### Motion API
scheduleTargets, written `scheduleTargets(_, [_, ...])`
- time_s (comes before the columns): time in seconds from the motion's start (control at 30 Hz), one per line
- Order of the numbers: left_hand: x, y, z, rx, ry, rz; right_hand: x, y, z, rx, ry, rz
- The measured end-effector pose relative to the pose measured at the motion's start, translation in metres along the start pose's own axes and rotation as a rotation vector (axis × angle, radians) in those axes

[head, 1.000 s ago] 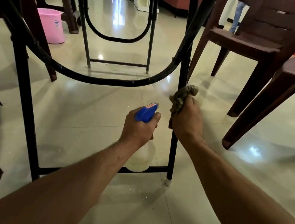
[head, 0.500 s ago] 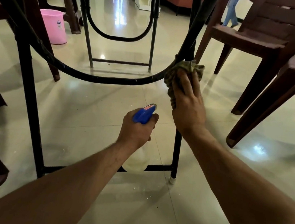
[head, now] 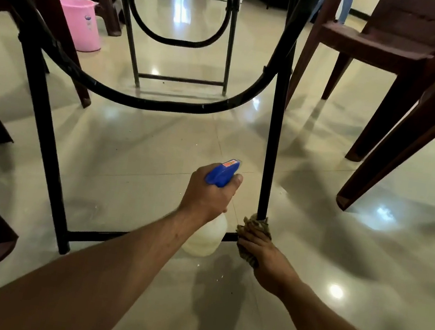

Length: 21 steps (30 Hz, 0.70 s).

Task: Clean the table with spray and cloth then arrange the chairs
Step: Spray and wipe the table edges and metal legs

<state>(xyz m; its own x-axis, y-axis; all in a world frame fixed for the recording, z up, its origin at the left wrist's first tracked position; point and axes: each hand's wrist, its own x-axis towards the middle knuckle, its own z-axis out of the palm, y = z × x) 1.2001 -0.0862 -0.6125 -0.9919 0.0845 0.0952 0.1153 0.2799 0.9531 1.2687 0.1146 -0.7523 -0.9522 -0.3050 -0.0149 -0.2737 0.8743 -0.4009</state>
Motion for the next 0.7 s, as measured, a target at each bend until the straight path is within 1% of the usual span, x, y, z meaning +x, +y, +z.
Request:
scheduleTargets(0.03, [-0.003, -0.004, 0.000, 0.013, 0.001, -0.008, 0.000, -0.005, -0.004, 0.044, 0.028, 0.020])
scheduleTargets(0.1, [-0.007, -0.010, 0.000, 0.042, -0.015, -0.029, 0.001, -0.009, -0.005, 0.021, 0.163, 0.027])
scheduleTargets(0.13, [-0.008, -0.013, 0.000, 0.059, -0.022, -0.028, -0.001, -0.010, -0.003, 0.005, 0.188, 0.028])
scheduleTargets(0.2, [-0.011, -0.019, -0.002, 0.087, -0.034, -0.024, -0.013, -0.008, 0.011, 0.053, 0.135, 0.076])
scheduleTargets(0.23, [-0.012, -0.021, -0.003, 0.097, -0.038, -0.032, -0.021, -0.009, 0.018, 0.137, 0.140, 0.126])
scheduleTargets(0.27, [-0.012, -0.022, -0.006, 0.101, -0.038, -0.041, -0.026, -0.018, 0.021, 0.268, 0.216, 0.223])
scheduleTargets(0.3, [-0.012, -0.022, -0.009, 0.101, -0.036, -0.050, -0.027, -0.030, 0.020, 0.463, 0.355, 0.366])
scheduleTargets(0.37, [-0.013, -0.021, -0.014, 0.089, -0.032, -0.074, -0.018, -0.053, 0.009, 0.855, 0.725, 0.777])
scheduleTargets(0.4, [-0.013, -0.020, -0.016, 0.081, -0.030, -0.083, -0.009, -0.057, 0.006, 1.027, 0.861, 0.965])
scheduleTargets(0.43, [-0.015, -0.019, -0.019, 0.075, -0.026, -0.093, 0.005, -0.059, 0.006, 1.161, 0.933, 1.077])
scheduleTargets(0.47, [-0.017, -0.020, -0.019, 0.073, -0.029, -0.096, 0.018, -0.061, 0.009, 1.261, 0.921, 1.114])
scheduleTargets(0.5, [-0.019, -0.020, -0.023, 0.084, -0.037, -0.099, 0.028, -0.062, 0.017, 1.265, 0.849, 1.103])
scheduleTargets(0.53, [-0.020, -0.021, -0.026, 0.101, -0.045, -0.094, 0.037, -0.051, 0.034, 1.147, 0.731, 1.069])
scheduleTargets(0.57, [-0.022, -0.022, -0.029, 0.119, -0.058, -0.093, 0.041, -0.038, 0.048, 1.064, 0.600, 1.075])
scheduleTargets(0.6, [-0.022, -0.023, -0.033, 0.144, -0.068, -0.090, 0.037, -0.040, 0.040, 1.002, 0.514, 1.080])
scheduleTargets(0.7, [-0.026, -0.026, -0.042, 0.163, -0.098, -0.132, 0.023, -0.067, -0.004, 1.104, 0.383, 1.127])
